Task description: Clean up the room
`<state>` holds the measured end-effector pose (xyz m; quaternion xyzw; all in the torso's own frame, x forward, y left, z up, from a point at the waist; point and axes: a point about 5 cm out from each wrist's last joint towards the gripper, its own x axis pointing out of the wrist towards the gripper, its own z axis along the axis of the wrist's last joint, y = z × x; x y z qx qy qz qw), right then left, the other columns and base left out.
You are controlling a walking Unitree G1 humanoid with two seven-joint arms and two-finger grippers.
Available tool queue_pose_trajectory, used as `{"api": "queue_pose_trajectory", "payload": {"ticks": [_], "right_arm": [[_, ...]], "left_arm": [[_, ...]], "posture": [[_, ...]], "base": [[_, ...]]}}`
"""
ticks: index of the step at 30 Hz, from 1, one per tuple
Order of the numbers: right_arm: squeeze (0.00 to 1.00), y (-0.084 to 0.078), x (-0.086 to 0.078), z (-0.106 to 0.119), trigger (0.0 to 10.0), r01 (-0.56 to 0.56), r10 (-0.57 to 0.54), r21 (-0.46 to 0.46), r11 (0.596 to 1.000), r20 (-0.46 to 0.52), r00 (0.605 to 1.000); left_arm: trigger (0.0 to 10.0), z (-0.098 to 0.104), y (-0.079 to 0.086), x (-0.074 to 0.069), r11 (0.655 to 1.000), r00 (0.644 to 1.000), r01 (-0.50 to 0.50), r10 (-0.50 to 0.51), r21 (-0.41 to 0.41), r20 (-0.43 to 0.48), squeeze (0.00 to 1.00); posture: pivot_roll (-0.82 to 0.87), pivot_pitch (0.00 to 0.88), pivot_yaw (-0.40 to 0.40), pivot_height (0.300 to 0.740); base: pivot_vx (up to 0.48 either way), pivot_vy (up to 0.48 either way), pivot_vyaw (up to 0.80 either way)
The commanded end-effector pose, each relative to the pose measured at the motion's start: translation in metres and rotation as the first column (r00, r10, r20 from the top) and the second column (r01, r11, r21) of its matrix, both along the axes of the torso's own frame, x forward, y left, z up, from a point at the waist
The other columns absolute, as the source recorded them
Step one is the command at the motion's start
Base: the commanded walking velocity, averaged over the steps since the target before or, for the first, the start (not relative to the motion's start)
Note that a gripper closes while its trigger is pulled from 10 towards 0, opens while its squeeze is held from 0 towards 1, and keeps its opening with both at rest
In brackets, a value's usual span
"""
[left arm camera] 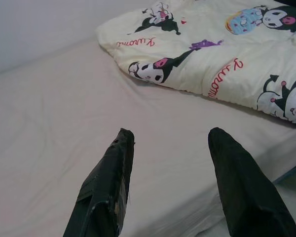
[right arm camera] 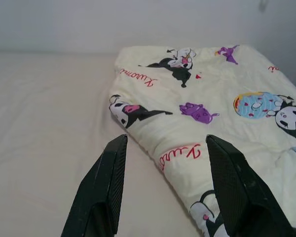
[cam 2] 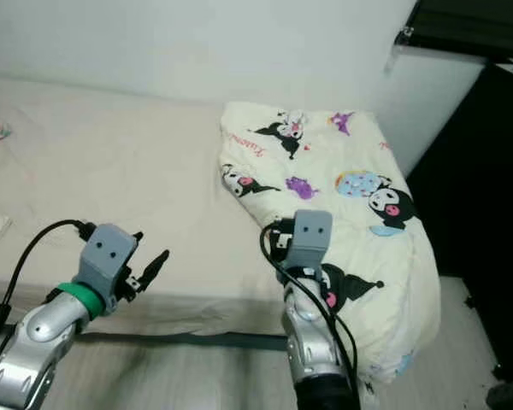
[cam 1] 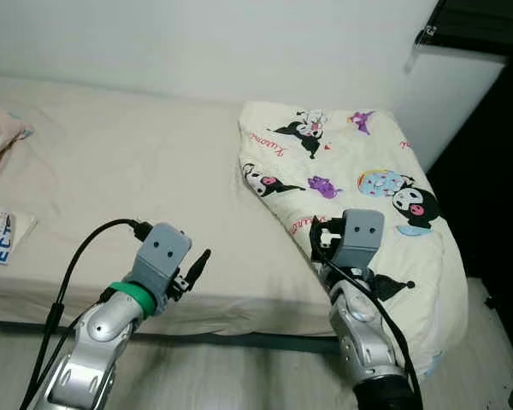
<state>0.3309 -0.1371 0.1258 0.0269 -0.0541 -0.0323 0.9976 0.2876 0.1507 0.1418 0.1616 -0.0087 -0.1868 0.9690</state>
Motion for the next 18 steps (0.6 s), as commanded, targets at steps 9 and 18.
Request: {"api": "queue_pose_trajectory", "payload": {"ticks": [9, 18], "right_arm": [[0.0, -0.004, -0.001, -0.008, 10.0, 0.02, -0.02, 0.01, 1.0, -0.028, 0.999], [0.0, -0.005, -0.001, -0.008, 10.0, 0.024, -0.024, 0.006, 1.0, -0.034, 0.999]], "left_arm": [[10.0, 0.001, -0.003, 0.003, 1.0, 1.0, -0.014, 0.014, 0.0, 0.016, 0.0], [10.0, 0.011, -0.005, 0.011, 1.0, 0.998, -0.028, 0.028, -0.008, 0.062, 0.0]], "posture": [[0.01, 0.099, -0.001, 0.61], [0.01, 0.103, -0.008, 0.565]], "base": [[0.0, 0.0, 0.0], [0.0, 0.0, 0.0]]}}
